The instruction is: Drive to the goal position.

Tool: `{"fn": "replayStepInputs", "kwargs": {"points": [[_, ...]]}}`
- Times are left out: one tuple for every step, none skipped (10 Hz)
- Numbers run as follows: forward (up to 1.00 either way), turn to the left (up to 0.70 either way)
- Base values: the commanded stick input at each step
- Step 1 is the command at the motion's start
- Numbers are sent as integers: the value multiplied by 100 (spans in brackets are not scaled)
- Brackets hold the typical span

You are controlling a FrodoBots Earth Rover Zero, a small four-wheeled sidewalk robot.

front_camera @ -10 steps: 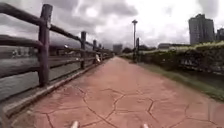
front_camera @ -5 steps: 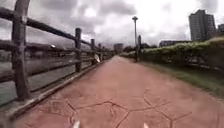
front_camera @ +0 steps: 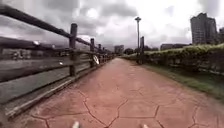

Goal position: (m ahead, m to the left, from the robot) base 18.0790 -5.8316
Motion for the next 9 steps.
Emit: {"fn": "replayStepInputs", "kwargs": {"points": [[100,-20],[100,0],[100,0],[100,0],[100,0],[100,0],[100,0],[100,0],[100,0]]}}
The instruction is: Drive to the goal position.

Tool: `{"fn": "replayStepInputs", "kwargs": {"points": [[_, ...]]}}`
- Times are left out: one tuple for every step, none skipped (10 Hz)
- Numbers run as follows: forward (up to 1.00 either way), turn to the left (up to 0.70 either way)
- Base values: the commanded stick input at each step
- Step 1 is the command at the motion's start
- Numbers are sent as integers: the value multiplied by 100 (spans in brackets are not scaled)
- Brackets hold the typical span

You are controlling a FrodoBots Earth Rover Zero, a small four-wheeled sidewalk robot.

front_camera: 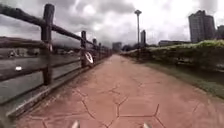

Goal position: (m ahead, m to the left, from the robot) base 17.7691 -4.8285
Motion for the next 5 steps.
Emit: {"fn": "replayStepInputs", "kwargs": {"points": [[100,0],[100,0],[100,0],[100,0],[100,0]]}}
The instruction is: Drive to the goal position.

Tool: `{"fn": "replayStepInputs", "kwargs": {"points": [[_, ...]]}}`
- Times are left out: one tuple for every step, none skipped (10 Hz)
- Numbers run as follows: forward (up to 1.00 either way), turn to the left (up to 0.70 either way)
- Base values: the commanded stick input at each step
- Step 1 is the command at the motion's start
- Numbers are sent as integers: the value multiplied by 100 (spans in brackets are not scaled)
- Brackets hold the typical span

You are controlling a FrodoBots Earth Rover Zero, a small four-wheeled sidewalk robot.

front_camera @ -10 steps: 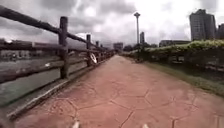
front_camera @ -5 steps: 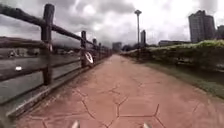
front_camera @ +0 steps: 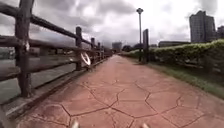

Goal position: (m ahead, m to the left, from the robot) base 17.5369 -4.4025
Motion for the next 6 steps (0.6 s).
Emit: {"fn": "replayStepInputs", "kwargs": {"points": [[100,0],[100,0],[100,0],[100,0],[100,0],[100,0]]}}
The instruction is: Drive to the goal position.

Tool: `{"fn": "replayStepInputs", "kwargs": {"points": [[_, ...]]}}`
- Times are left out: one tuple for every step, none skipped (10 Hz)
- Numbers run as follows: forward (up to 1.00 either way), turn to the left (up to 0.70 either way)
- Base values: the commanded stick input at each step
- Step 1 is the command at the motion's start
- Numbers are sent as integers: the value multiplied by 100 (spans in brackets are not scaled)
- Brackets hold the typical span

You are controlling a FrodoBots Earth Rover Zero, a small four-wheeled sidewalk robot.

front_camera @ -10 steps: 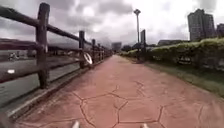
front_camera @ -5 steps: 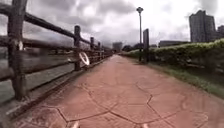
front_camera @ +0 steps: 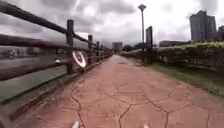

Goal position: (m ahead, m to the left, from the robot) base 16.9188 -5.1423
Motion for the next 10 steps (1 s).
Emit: {"fn": "replayStepInputs", "kwargs": {"points": [[100,0],[100,0],[100,0],[100,0],[100,0],[100,0],[100,0],[100,0],[100,0],[100,-16]]}}
